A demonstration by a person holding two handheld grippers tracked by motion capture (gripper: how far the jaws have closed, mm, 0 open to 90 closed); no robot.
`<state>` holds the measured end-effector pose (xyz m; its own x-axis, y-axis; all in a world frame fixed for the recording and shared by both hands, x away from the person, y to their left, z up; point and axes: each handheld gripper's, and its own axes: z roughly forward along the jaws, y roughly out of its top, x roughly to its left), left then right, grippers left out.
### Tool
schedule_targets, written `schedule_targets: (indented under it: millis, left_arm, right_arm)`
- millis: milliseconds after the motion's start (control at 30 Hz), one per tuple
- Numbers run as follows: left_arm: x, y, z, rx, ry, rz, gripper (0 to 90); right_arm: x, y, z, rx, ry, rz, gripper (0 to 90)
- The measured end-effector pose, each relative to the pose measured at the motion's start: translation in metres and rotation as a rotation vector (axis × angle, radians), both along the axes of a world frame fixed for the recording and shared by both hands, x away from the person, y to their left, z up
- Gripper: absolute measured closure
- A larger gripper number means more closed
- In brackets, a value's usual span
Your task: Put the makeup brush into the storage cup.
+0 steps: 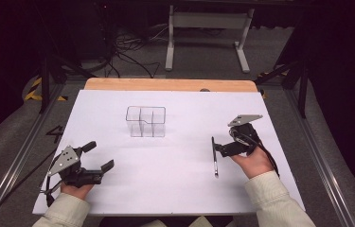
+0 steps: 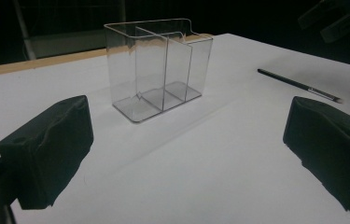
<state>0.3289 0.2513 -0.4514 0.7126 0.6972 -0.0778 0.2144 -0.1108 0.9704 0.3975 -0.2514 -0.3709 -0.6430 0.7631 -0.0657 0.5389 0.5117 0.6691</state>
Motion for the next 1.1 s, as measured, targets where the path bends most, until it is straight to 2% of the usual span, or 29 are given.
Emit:
schedule_targets:
  millis: [167,267,300,533,767,1100]
  left_arm:
    - [-0.004,0.002,0.000,0.017,0.000,0.006,2.1]
    - [-0.005,0.003,0.000,0.021,-0.002,0.013,2.1]
    - [-0.006,0.003,0.000,0.023,0.001,0.012,2.0]
    - [-0.007,0.004,0.001,0.032,-0.004,0.015,2.0]
    - [-0.006,0.004,0.001,0.029,-0.001,0.014,2.4]
    - [-0.004,0.003,0.001,0.028,0.000,0.015,2.9]
  right_arm:
    - [0.006,0.004,-0.002,-0.039,0.052,0.018,9.9]
    - [0.008,0.006,-0.003,-0.044,0.072,0.021,11.4]
    - [0.010,0.008,-0.005,-0.054,0.099,0.028,13.0]
    - [0.016,0.014,-0.011,-0.100,0.170,0.040,15.2]
    - [0.020,0.021,-0.018,-0.165,0.230,0.051,16.6]
    - [0.023,0.025,-0.026,-0.206,0.293,0.052,19.0]
